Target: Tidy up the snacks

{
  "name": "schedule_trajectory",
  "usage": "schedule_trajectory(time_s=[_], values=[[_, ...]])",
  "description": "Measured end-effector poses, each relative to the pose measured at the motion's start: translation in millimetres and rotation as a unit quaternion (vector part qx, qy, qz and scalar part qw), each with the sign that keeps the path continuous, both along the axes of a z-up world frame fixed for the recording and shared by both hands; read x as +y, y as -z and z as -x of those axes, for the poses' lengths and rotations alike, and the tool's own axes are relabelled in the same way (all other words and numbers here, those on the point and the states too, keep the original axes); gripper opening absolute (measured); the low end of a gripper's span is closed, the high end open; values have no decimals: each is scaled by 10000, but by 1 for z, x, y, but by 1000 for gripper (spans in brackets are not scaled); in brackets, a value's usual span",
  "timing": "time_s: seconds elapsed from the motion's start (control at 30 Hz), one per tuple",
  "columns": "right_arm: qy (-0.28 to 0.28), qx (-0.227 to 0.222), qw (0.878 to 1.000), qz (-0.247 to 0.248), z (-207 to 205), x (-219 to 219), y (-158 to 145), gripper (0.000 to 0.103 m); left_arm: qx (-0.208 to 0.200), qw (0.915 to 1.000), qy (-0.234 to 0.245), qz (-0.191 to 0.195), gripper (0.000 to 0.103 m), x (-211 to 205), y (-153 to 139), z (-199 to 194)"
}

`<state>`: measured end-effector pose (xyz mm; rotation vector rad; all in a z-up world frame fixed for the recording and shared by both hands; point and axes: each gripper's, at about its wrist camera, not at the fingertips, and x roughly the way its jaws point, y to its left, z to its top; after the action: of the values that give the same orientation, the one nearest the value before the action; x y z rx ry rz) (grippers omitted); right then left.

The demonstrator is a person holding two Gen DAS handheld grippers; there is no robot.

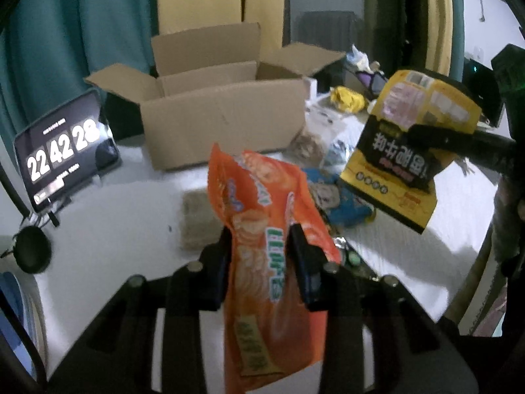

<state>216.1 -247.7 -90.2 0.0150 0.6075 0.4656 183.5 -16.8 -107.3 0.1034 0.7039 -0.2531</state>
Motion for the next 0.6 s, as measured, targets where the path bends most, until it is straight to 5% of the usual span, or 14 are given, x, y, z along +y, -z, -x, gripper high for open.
schedule_trajectory(time_s=[0.6], values=[[52, -363, 9993, 49, -53, 7, -46, 13, -567, 9975, -388, 156, 34, 41, -47, -54]])
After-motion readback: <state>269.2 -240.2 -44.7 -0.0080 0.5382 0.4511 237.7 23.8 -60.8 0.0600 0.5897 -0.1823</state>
